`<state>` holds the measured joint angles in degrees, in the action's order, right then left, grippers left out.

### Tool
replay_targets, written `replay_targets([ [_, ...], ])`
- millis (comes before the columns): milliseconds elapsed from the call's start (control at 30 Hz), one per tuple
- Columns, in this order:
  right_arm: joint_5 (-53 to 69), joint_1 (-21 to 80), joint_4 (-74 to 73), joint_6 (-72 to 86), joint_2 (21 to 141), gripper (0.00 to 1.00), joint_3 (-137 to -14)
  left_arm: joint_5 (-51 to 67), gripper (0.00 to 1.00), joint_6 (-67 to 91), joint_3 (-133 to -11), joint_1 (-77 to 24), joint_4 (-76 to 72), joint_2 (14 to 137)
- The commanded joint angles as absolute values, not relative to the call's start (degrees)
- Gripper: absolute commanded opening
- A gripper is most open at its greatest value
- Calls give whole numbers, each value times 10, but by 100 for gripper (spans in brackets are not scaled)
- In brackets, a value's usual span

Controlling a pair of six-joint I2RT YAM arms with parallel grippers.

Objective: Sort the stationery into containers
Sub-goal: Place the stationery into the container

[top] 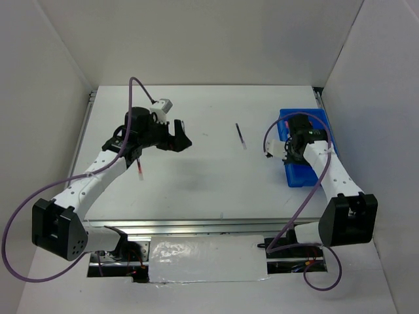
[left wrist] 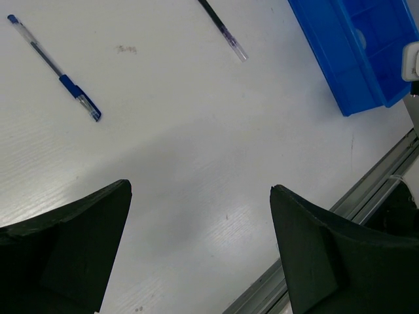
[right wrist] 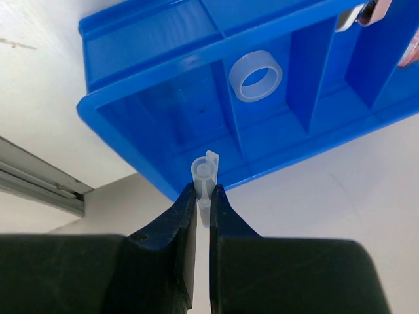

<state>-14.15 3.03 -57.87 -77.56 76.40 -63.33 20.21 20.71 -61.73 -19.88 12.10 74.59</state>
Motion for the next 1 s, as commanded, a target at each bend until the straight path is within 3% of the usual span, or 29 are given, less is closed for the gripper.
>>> replay_targets([
  [0, -192, 44, -539, -795, 777, 1, -625, 201, 99, 185, -634, -190, 115, 751],
  [400, -236, 75, -544, -773, 823, 14, -622, 203, 99, 174, -652, -179, 120, 773],
  [700, -244, 77, -579, -742, 841, 48, -640, 207, 99, 171, -665, -178, 123, 789],
  [800, -231, 89, -589, -741, 830, 46, -674, 207, 99, 172, -666, -178, 122, 789],
  [967, -155, 141, -594, -650, 866, 35, -898, 206, 99, 176, -659, -177, 117, 788],
])
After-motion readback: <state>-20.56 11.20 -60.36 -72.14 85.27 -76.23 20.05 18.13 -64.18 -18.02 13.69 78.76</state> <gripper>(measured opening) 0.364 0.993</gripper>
